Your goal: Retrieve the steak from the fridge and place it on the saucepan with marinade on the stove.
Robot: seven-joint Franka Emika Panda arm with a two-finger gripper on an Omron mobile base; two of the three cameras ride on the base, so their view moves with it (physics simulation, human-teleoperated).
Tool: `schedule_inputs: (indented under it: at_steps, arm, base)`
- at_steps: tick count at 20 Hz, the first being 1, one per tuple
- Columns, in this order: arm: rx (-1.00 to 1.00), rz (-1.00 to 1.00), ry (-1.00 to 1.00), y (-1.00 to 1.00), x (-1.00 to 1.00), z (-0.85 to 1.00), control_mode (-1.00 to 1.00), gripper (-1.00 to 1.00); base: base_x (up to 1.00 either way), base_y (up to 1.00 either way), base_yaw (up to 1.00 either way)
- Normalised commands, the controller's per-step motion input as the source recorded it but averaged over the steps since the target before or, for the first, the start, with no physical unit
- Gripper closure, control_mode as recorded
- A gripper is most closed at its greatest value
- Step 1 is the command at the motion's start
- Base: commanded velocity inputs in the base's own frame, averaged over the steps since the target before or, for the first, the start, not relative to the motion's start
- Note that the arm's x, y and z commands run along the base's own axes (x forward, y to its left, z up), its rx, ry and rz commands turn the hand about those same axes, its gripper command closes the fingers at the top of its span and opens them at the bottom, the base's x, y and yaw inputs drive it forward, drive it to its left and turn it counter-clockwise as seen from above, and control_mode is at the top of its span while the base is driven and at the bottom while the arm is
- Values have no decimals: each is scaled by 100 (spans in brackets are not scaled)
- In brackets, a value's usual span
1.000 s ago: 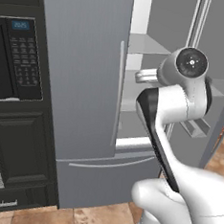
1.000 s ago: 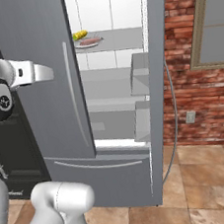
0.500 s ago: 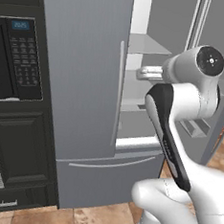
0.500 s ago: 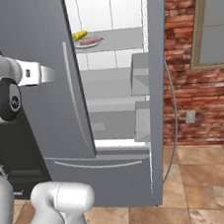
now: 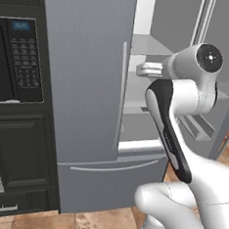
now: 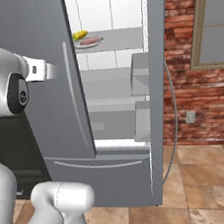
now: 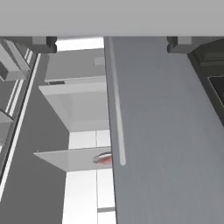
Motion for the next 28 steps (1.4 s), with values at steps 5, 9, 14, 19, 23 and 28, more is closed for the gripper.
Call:
schedule_inputs:
  at_steps: [5, 9, 14, 19, 23, 28]
  arm:
    - [0, 4, 1, 3, 43, 0, -100, -100]
    - [0, 6, 1, 13, 39, 0, -100, -100]
    - [1, 2, 1, 8, 41, 0, -100, -100]
    - [0, 0, 0, 0, 55, 0, -100, -100]
    - [0, 0, 0, 0, 49, 0, -100, -100]
    - [-2, 0, 0, 4, 52, -2, -100, -100]
  base:
    - [0, 0, 0]
    - [0, 0, 0]
    - [0, 0, 0]
    - [0, 0, 0]
    - [0, 0, 0]
    - [0, 0, 0]
